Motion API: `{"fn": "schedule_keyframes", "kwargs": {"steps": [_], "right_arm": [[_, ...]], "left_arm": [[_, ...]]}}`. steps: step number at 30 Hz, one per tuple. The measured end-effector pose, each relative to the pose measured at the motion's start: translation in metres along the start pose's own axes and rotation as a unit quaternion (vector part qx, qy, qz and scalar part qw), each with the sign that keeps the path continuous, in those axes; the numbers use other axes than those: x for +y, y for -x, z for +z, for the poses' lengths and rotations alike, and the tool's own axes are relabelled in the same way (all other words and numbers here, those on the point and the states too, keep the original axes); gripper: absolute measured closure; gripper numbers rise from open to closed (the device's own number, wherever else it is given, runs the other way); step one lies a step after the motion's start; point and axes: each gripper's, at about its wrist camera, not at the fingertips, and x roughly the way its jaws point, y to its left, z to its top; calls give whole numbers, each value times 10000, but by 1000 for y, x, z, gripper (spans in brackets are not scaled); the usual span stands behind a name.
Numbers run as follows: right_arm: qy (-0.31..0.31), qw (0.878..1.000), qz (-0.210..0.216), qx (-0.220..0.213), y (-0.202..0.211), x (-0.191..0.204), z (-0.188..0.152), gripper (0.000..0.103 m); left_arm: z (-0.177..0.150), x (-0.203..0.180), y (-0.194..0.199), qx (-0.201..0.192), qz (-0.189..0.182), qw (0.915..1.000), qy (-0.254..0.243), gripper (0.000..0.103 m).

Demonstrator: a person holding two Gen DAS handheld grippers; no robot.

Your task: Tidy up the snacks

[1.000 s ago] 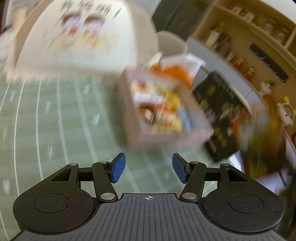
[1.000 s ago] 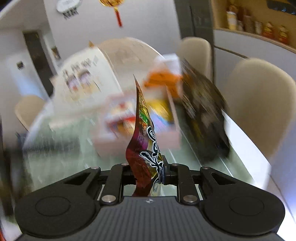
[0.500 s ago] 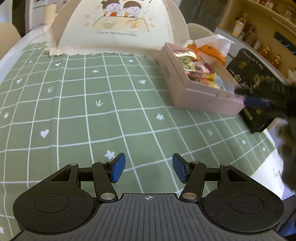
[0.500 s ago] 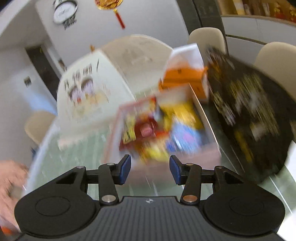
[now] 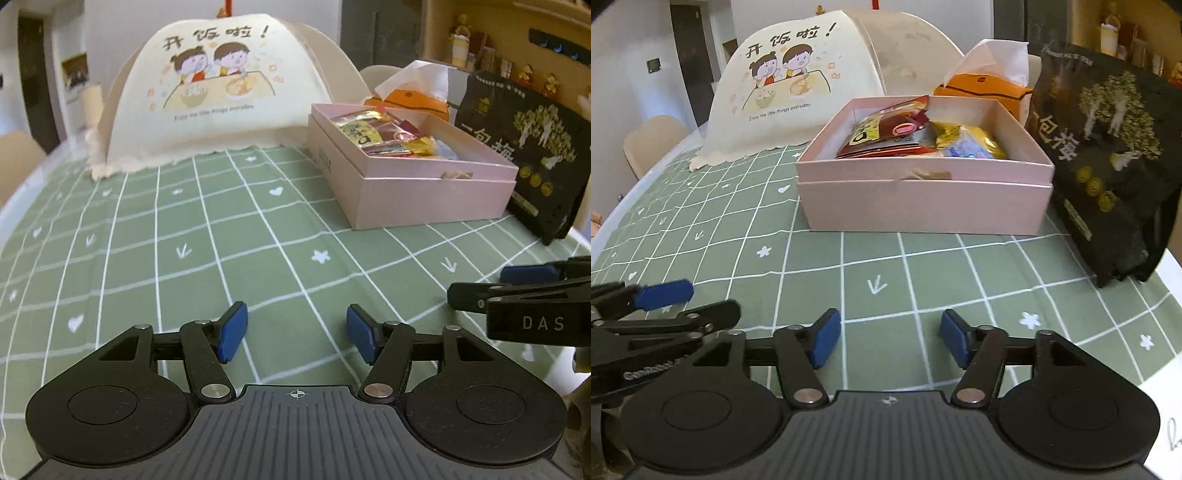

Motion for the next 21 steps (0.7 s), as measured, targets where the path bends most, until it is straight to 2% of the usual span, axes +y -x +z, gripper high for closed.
{"fn": "schedule_keyframes", "kwargs": {"steps": [3,5,7,14,21], "right_arm": [[101,9993,-337,-161,-9,7,-1,29],[39,9980,-593,-198,-13,6,-1,12],[-170,9978,-597,-218,-15,-2,-2,5],[-46,9972,-576,-466,-16,-8,-11,2],[-90,9975,-530,-463,-15,-10,-11,0]], "left_arm": [[0,-3,-6,-131,-3,9999,-34,28],[-2,-3,-7,-258,0,9997,-15,27],[-3,-3,-8,-312,12,9995,-11,27],[-1,-3,-10,-309,64,9995,-12,24],[-1,-3,-10,-312,57,9995,-8,24]]}}
